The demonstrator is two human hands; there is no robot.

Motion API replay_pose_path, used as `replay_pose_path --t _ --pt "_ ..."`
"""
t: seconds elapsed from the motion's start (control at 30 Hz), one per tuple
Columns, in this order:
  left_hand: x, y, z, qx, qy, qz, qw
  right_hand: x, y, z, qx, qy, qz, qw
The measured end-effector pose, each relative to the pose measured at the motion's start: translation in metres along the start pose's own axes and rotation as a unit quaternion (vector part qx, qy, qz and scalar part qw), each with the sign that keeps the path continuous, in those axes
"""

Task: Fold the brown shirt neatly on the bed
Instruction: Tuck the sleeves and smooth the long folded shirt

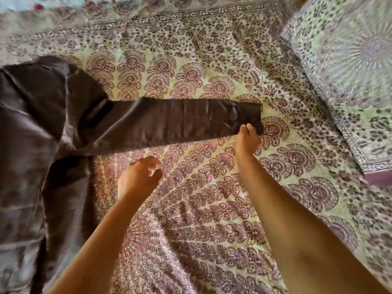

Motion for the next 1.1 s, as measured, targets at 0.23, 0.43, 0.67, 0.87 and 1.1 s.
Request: replay_pose_path --t 0.23,0.43,0.67,0.87,1.1 --pt "-0.007 -0.002 -0.008 -0.021 -0.025 0.035 0.999 0.004 0.004 0.002 -0.135 0.011 0.256 0.957" --pt "0.017 0.000 -0.012 0.008 -0.018 -0.101 0.995 -0.018 -0.059 -0.045 0.035 -0.155 0.184 0.970" --pt "0.077 -0.016 0.011 0.159 0.007 -0.590 0.791 -0.101 -0.131 -0.209 0.405 -0.272 -0.152 0.859" --pt "0.152 -0.092 0.011 0.162 0.057 -0.587 0.791 -0.165 -0.103 -0.354 0.608 -0.361 -0.271 0.653" --pt "0.246 -0.237 -0.014 0.183 0.211 -0.553 0.785 -0.213 -0.095 -0.395 0.634 -0.210 -0.271 0.694"
Point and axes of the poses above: each hand's wrist, its own z-axis towards the middle knuckle, its own x-axis out of the back of the hand, y = z × x, the point moved 8 cm from there along z, towards the middle knuckle
